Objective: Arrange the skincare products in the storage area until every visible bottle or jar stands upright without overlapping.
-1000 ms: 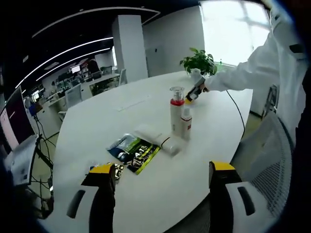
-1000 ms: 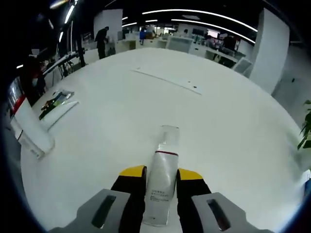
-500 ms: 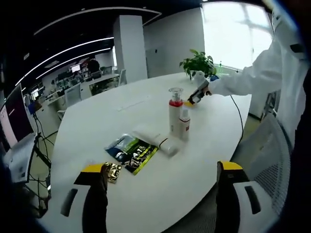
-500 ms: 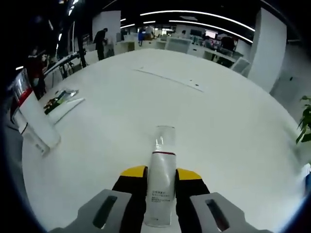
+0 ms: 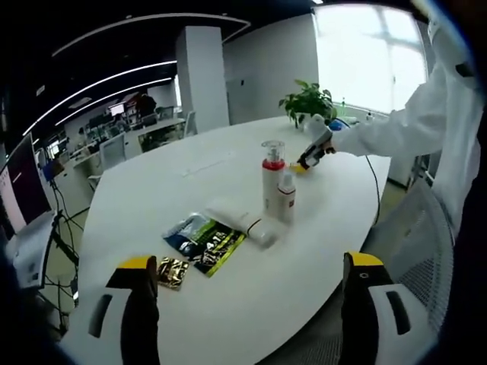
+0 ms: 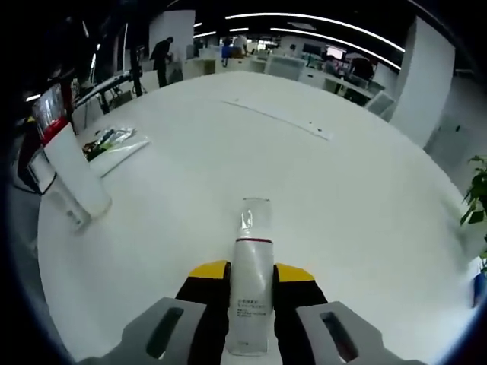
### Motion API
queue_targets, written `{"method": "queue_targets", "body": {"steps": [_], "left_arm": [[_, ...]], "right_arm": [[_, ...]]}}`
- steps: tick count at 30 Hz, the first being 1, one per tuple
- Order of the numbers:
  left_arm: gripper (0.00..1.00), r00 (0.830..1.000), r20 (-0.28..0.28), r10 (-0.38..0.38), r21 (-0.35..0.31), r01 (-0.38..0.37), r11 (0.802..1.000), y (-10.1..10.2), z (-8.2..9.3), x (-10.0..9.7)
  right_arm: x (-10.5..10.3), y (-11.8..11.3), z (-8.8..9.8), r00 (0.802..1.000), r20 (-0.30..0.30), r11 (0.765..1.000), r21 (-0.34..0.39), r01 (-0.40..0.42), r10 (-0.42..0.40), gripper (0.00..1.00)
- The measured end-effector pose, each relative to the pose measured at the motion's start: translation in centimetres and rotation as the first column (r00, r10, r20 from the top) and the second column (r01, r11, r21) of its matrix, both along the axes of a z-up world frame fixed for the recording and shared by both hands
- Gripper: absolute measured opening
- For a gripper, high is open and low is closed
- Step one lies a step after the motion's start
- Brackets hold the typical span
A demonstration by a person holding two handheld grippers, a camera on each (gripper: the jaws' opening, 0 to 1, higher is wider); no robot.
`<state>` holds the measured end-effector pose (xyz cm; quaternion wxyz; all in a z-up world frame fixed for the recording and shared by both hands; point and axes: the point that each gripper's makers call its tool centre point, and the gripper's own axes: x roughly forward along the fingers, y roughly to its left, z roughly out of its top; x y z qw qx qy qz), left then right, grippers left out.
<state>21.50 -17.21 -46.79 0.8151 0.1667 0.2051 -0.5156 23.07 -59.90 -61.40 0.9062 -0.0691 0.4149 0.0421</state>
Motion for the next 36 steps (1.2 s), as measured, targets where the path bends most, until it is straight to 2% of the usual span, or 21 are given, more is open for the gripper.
{"method": "queue_targets", "body": {"steps": [3, 9, 16, 18, 20, 26, 30, 36], "left_arm": [[0.99, 1.0, 0.001, -0.014, 0.004, 0.014, 1.0, -0.1, -0.1, -0.1], [0.99, 1.0, 0.011, -0.02, 0.004, 0.02, 1.0, -0.1, 0.0, -0.1], [0.99, 0.999, 0.003, -0.037, -0.011, 0.037, 0.999, -0.3, 0.1, -0.5], [0.99, 0.999, 0.006, -0.033, -0.009, 0.033, 0.999, -0.2, 0.1, -0.5], [0.99, 1.0, 0.002, -0.032, -0.018, 0.032, 0.999, -0.2, 0.2, -0.5], [0.99, 0.998, 0.0, -0.062, -0.023, 0.062, 0.998, -0.4, 0.1, -1.0], [0.99, 0.997, -0.01, -0.073, -0.029, 0.073, 0.997, -0.4, 0.0, -1.2], [0.99, 0.997, -0.013, -0.076, -0.036, 0.076, 0.996, -0.2, -0.1, -1.1]], "right_arm": [[-0.6, 0.6, 0.5, 1.0, 0.009, 1.0, 0.0, 0.0, 0.0, 0.13], [-1.7, 1.7, 2.2, 0.998, 0.066, 1.0, 0.003, 0.012, -0.013, 0.13], [-2.9, 3.4, 5.5, 0.989, 0.144, 0.999, 0.025, 0.025, -0.028, 0.13], [-3.3, 4.7, 6.8, 0.984, 0.17, 0.996, 0.076, 0.05, -0.062, 0.13], [-3.5, 5.1, 7.5, 0.979, 0.194, 0.995, 0.089, 0.051, -0.067, 0.13], [-4.9, 7.2, 10.3, 0.967, 0.251, 0.995, 0.097, 0.03, -0.054, 0.13], [-5.7, 9.1, 12.2, 0.95, 0.305, 0.989, 0.144, 0.02, -0.064, 0.13], [-7.1, 11.9, 14.2, 0.94, 0.339, 0.989, 0.145, -0.017, -0.034, 0.13]]}}
